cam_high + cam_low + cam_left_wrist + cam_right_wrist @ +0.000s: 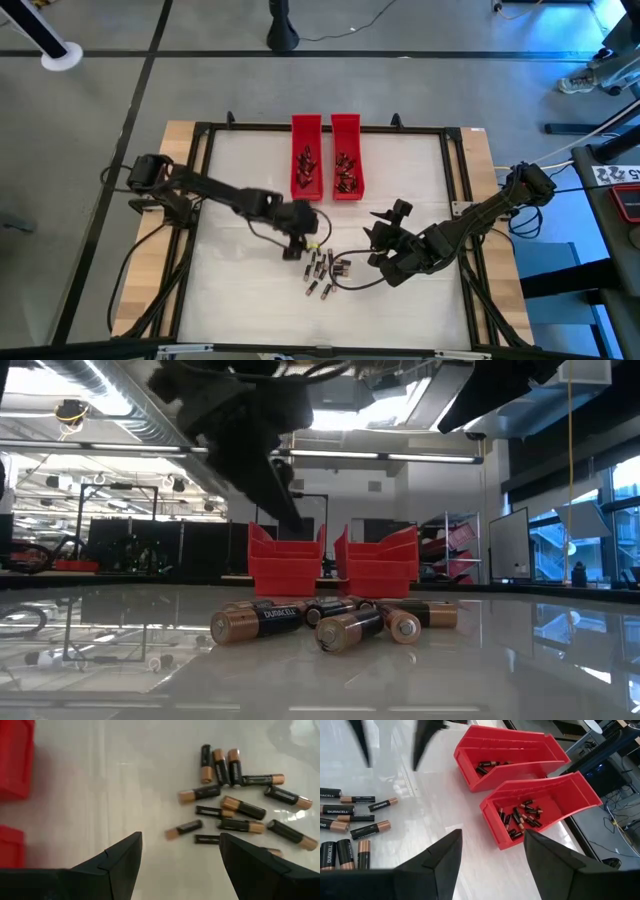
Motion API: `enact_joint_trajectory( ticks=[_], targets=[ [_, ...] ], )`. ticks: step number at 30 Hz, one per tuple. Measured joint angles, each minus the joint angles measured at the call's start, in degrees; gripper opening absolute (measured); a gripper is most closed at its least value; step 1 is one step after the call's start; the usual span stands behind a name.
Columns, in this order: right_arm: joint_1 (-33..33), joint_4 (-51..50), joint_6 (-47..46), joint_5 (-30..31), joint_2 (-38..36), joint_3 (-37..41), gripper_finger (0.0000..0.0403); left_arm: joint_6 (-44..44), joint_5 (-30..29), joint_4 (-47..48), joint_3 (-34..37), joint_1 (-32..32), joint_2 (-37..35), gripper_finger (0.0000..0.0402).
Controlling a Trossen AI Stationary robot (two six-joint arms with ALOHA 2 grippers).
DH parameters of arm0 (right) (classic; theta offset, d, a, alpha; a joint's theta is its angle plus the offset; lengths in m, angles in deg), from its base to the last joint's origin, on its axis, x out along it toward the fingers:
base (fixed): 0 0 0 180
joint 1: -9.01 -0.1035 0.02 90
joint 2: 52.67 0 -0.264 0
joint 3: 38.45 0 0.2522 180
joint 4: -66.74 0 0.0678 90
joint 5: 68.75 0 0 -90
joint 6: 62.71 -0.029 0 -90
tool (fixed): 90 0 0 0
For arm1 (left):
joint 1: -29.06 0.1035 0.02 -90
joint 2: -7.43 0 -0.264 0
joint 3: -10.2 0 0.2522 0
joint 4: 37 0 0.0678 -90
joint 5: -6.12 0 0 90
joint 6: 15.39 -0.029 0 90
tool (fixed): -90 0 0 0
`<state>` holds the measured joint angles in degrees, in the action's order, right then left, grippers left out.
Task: Sort batteries
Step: Put the small black battery into the right red bin
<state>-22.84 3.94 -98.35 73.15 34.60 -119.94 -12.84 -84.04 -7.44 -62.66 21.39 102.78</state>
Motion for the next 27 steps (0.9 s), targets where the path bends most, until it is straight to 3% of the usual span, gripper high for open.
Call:
enact_joint_trajectory(
  ticks=[7,15,27],
  targets=[
    [0.00,0.09,0.01,0.09,0.00,0.00,0.0214,15.40,-12.94,-5.24,0.64,-5.92,2.78,0.0253],
    [0.00,1.23,0.34,-0.01,0.00,0.00,0.0214,23.03,-14.03,-6.41,0.64,-6.22,8.48,0.0253],
    [0.00,1.42,1.43,-0.04,0.00,0.00,0.0214,23.12,-16.13,-11.17,0.66,-8.42,11.86,0.0253]
  ],
)
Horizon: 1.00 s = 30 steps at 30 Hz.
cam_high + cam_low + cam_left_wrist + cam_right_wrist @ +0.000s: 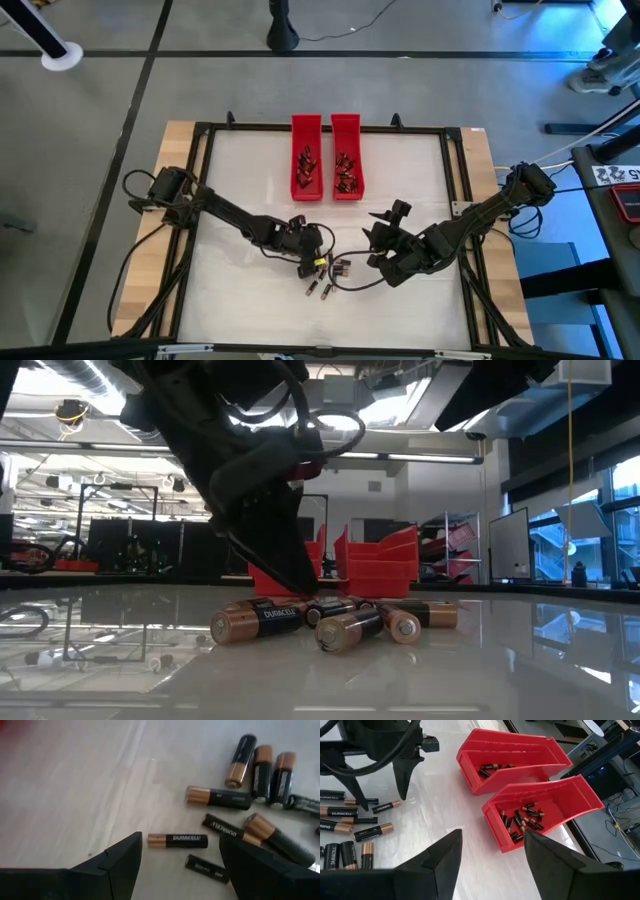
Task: Sort batteries
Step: Put the small black battery into the right red bin
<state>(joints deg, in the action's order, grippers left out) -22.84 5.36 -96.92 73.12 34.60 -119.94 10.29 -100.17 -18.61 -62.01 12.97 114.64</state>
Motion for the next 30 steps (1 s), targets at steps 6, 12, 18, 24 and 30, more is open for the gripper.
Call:
enact_joint_trajectory(
  ticks=[6,12,18,24,30],
  targets=[
    [0.00,0.11,0.00,-0.01,0.00,0.00,0.0214,1.11,-1.79,-0.94,-0.04,-0.86,1.96,0.0253],
    [0.00,0.56,0.00,-0.02,0.00,0.00,0.0214,1.47,-2.66,-1.51,-0.11,-0.88,3.17,0.0253],
    [0.00,0.76,0.05,-0.03,0.00,0.00,0.0214,1.32,-2.80,-1.04,-0.17,-0.86,3.31,0.0253],
    [0.00,0.79,0.07,-0.03,0.00,0.00,0.0214,1.27,-2.79,0.05,-0.17,-0.82,3.37,0.0220],
    [0.00,0.81,0.07,-0.03,0.00,0.00,0.0214,1.14,-2.77,0.34,-0.17,-0.82,3.37,0.0178]
  ],
)
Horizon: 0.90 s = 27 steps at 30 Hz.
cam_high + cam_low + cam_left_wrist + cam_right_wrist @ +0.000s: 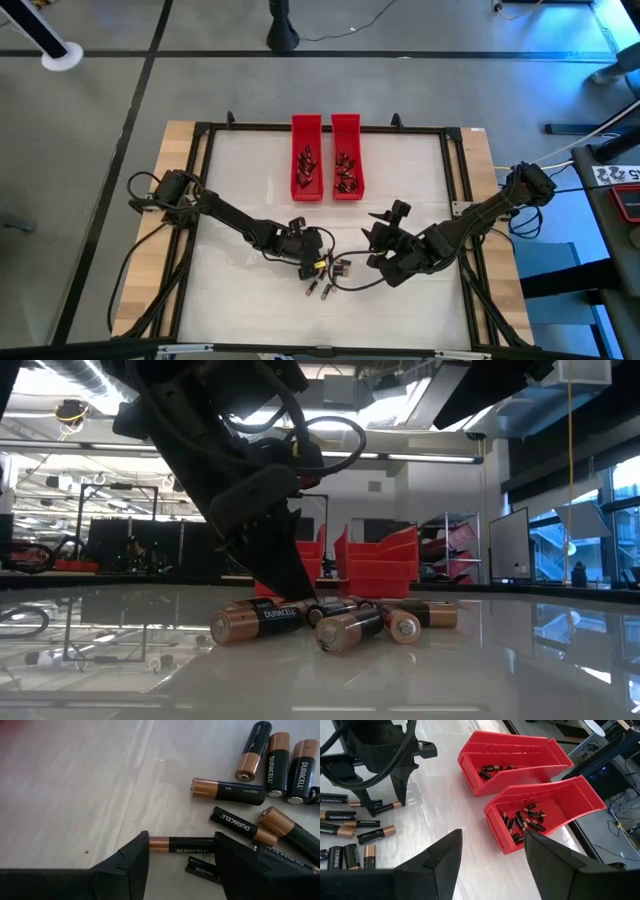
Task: Sort batteries
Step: Put the small black battery into the right red bin
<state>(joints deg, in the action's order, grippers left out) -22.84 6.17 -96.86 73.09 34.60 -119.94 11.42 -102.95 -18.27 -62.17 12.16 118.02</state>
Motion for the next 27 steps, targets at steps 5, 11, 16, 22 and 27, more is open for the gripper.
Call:
enact_joint_trajectory(
  ticks=[5,11,16,22,27],
  targets=[
    [0.00,0.00,0.02,0.00,0.00,0.00,0.0214,-0.49,-0.08,0.03,0.00,0.02,0.00,0.0178],
    [0.00,0.00,0.00,0.00,0.00,0.00,0.0214,-5.28,-0.32,1.54,-1.18,0.19,-1.15,0.0178],
    [0.00,-0.04,0.02,-0.02,0.00,0.00,0.0214,-10.66,-3.40,2.84,-2.99,2.06,-4.97,0.0178],
    [0.00,-0.08,0.07,-0.04,0.00,0.00,0.0214,-16.88,-5.55,1.56,-4.28,6.67,-8.27,0.0178],
    [0.00,-0.11,0.12,-0.04,0.00,0.00,0.0214,-25.27,-5.94,-0.76,-7.48,11.81,-9.11,0.0178]
  ],
)
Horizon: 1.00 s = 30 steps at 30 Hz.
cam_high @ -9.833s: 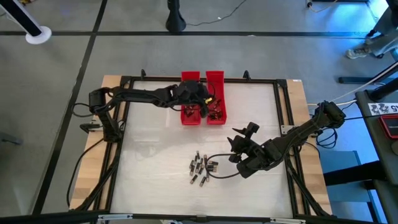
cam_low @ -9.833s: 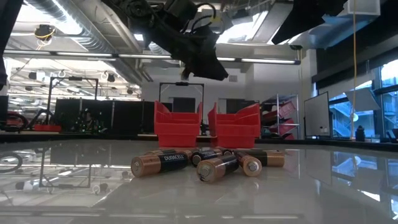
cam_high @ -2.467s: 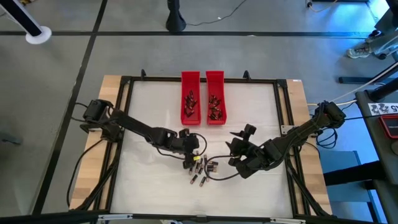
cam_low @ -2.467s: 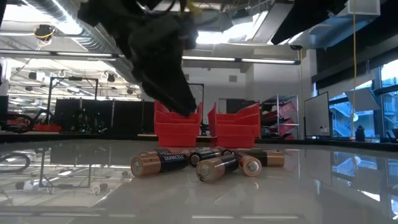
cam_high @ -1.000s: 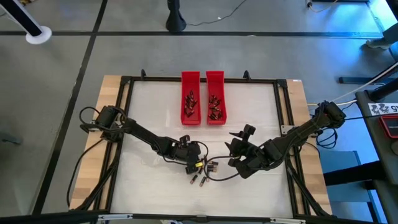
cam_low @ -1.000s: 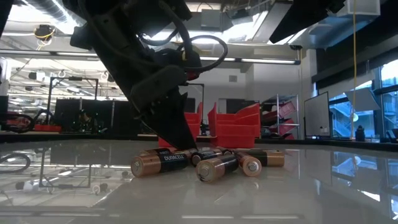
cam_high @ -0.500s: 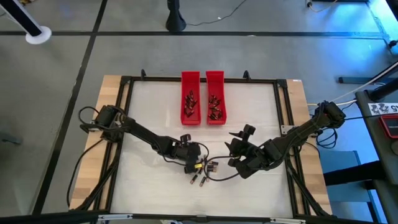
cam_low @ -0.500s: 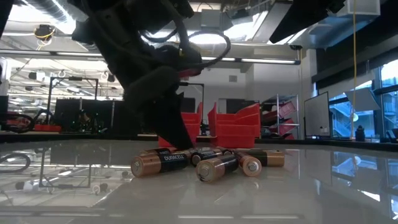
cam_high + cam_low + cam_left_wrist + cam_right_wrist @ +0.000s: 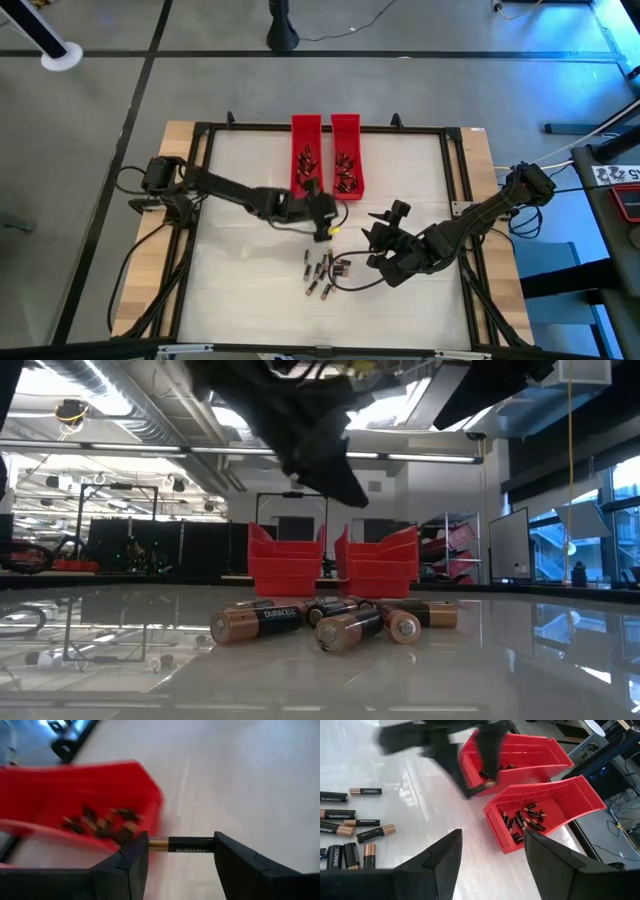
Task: Sort batteries
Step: Put the small black battery into the right red bin
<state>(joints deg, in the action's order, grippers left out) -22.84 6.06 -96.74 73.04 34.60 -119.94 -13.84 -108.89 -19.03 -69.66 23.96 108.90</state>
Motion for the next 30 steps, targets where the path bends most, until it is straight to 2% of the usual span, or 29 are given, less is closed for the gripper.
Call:
enact_joint_trajectory(
  ticks=[6,13,20,26,30],
  targets=[
    [0.00,0.02,0.03,0.00,0.00,0.00,0.0214,-8.17,2.62,-0.66,-5.01,8.19,-0.02,0.0178],
    [0.00,-0.09,0.30,0.02,0.02,0.00,0.0214,-8.85,17.47,-0.72,-8.96,19.02,0.00,0.0178],
    [0.00,0.08,0.51,0.05,0.01,0.00,0.0214,-3.25,28.69,-4.65,-9.34,26.36,2.17,0.0178],
    [0.00,0.57,0.51,0.07,0.00,0.00,0.0214,1.02,31.98,-8.20,-9.30,28.17,5.49,0.0180],
    [0.00,0.59,0.51,0.07,0.00,0.00,0.0214,2.61,31.61,-9.10,-9.28,28.15,6.53,0.0216]
  ],
)
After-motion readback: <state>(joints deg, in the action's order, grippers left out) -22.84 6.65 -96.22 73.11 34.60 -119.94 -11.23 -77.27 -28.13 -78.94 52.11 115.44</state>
